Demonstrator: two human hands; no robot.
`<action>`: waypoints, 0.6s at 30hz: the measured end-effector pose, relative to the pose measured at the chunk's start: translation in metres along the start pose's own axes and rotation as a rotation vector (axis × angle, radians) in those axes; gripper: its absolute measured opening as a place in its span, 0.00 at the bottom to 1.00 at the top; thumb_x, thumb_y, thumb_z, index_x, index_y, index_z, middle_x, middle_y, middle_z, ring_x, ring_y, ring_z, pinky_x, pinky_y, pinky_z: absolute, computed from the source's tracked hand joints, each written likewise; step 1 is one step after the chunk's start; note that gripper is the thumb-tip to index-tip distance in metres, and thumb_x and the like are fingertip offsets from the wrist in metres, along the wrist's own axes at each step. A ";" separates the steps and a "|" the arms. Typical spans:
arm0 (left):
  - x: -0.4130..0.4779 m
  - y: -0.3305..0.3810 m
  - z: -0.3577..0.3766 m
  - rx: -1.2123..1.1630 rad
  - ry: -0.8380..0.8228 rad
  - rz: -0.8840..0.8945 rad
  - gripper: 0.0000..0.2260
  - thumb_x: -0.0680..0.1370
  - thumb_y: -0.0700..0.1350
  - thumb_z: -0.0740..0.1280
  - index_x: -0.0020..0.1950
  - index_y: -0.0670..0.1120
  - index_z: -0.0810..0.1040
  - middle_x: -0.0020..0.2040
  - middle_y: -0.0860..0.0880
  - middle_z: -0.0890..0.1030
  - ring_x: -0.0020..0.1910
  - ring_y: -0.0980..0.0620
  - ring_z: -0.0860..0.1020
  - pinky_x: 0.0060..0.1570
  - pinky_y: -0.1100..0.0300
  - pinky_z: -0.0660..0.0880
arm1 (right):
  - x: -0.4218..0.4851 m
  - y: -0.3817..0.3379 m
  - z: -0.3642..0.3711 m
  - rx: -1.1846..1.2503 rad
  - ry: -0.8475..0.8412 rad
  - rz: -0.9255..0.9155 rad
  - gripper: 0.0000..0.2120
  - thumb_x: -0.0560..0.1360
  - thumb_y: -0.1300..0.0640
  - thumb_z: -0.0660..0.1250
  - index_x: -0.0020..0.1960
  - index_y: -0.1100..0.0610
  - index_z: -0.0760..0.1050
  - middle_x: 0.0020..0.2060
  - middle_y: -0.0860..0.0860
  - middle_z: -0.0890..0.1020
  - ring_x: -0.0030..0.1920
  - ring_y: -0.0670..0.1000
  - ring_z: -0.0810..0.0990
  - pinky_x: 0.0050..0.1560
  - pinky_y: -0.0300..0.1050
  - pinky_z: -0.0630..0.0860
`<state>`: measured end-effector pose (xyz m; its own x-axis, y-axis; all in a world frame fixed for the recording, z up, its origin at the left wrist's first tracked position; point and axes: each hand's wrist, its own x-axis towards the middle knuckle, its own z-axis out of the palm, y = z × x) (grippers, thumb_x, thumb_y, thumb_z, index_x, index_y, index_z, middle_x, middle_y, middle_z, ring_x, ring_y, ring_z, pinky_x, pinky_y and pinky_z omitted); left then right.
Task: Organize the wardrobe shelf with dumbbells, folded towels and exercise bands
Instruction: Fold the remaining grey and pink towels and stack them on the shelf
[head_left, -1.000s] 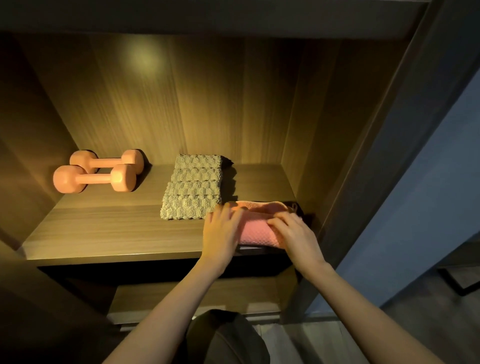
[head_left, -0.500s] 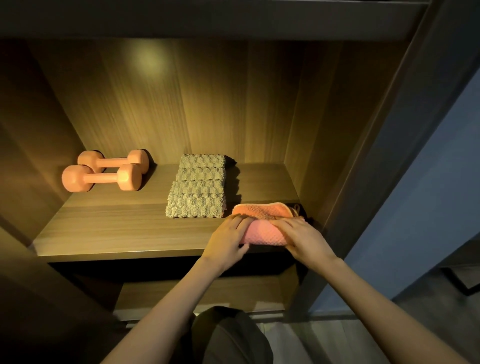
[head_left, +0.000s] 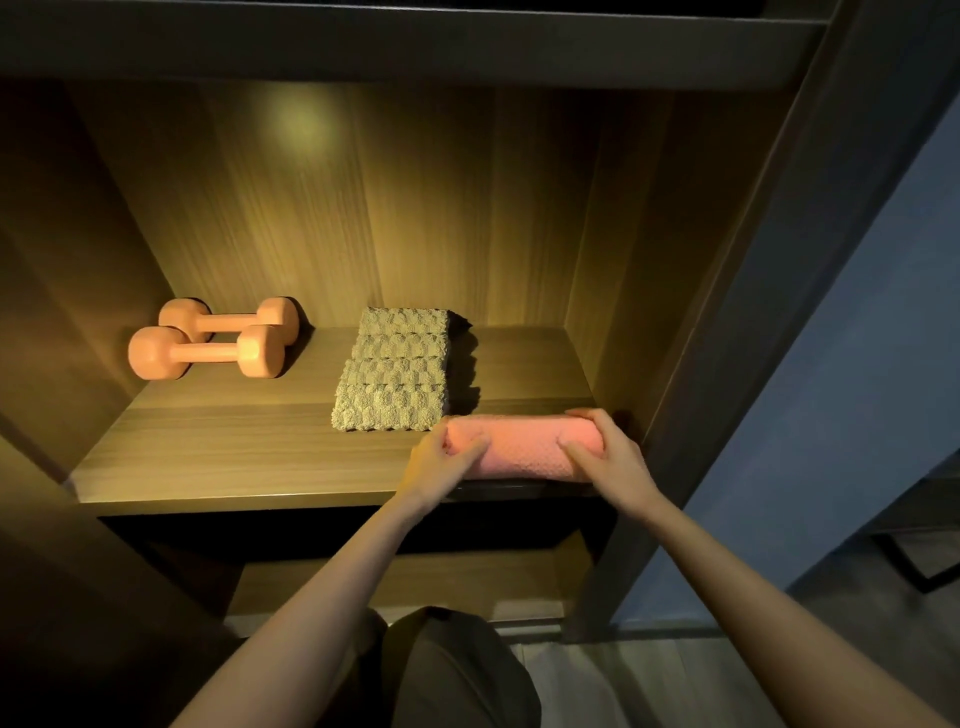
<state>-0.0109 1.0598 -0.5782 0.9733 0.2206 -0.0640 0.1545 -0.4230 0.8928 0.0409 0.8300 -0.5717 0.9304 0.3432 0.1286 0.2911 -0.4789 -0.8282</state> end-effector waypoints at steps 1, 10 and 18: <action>0.003 0.002 0.005 0.000 0.031 -0.046 0.30 0.75 0.59 0.67 0.71 0.44 0.67 0.64 0.51 0.73 0.58 0.55 0.71 0.55 0.64 0.68 | 0.002 -0.001 0.005 0.045 0.051 0.072 0.15 0.77 0.51 0.66 0.62 0.52 0.70 0.56 0.47 0.76 0.57 0.47 0.75 0.52 0.40 0.72; 0.015 0.007 0.030 0.347 0.329 -0.145 0.31 0.77 0.63 0.60 0.67 0.39 0.70 0.63 0.38 0.75 0.63 0.39 0.70 0.61 0.49 0.67 | 0.024 -0.005 0.030 -0.118 0.185 0.432 0.19 0.78 0.47 0.62 0.62 0.59 0.69 0.58 0.57 0.77 0.60 0.60 0.74 0.61 0.56 0.72; 0.010 0.012 0.028 0.088 0.313 -0.103 0.16 0.77 0.51 0.67 0.57 0.40 0.73 0.48 0.46 0.78 0.53 0.44 0.78 0.48 0.58 0.71 | 0.035 -0.013 0.027 0.022 0.216 0.546 0.24 0.74 0.52 0.70 0.67 0.58 0.68 0.60 0.57 0.76 0.60 0.59 0.75 0.60 0.50 0.73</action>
<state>0.0055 1.0324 -0.5809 0.8549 0.5189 0.0005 0.2764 -0.4561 0.8459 0.0636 0.8704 -0.5709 0.9693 -0.1222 -0.2132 -0.2454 -0.5219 -0.8169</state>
